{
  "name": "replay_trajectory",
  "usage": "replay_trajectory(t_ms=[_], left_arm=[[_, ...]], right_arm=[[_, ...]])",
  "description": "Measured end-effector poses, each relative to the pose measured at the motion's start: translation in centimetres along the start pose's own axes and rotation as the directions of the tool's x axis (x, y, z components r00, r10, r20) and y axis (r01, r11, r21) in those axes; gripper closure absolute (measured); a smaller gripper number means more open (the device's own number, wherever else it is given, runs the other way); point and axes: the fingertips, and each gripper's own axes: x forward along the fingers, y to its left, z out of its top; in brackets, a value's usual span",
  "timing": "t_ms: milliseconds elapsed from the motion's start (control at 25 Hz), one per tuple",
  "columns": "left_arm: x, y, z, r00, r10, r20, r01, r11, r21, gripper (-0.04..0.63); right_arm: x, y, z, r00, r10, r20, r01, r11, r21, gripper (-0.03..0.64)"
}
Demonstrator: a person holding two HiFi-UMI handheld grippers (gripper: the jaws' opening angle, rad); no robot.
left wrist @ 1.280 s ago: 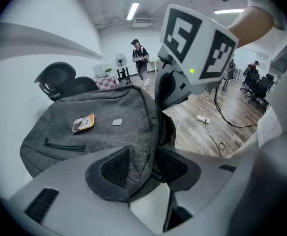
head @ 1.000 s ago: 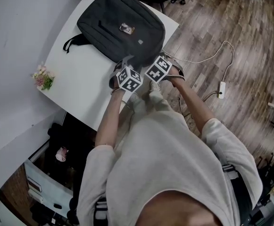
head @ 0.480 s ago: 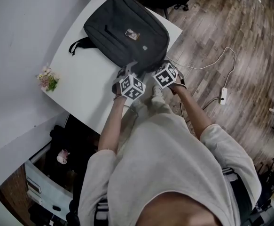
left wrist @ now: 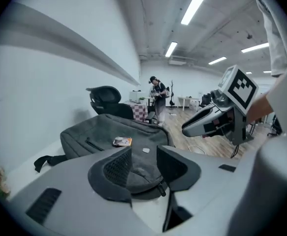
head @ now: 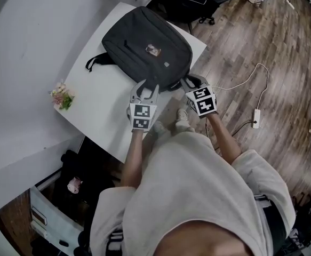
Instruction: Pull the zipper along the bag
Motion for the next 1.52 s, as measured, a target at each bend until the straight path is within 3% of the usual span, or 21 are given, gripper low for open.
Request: replay_trajectory(t_ms=[200, 480, 800, 1520], left_arm=[[-3.4, 3.4, 3.7, 0.988, 0.1, 0.118, -0.091, 0.993, -0.081, 0.454], [-7.5, 7.5, 8.0, 0.942, 0.232, 0.241, -0.207, 0.97, -0.124, 0.54], [-10.3, 9.0, 8.7, 0.907, 0.309, 0.286, -0.273, 0.949, -0.158, 0.569], [-9.1, 8.8, 8.3, 0.915, 0.298, 0.273, -0.268, 0.953, -0.143, 0.569]], right_arm=[[-3.2, -0.7, 5.7, 0.98, -0.055, 0.189, 0.053, 0.998, 0.015, 0.553], [-7.4, -2.1, 12.5, 0.915, -0.113, 0.388, 0.132, 0.991, -0.023, 0.603], [-8.2, -1.6, 12.9, 0.908, -0.095, 0.409, 0.113, 0.993, -0.021, 0.603], [-7.6, -1.7, 13.7, 0.909, -0.107, 0.402, 0.141, 0.988, -0.056, 0.603]])
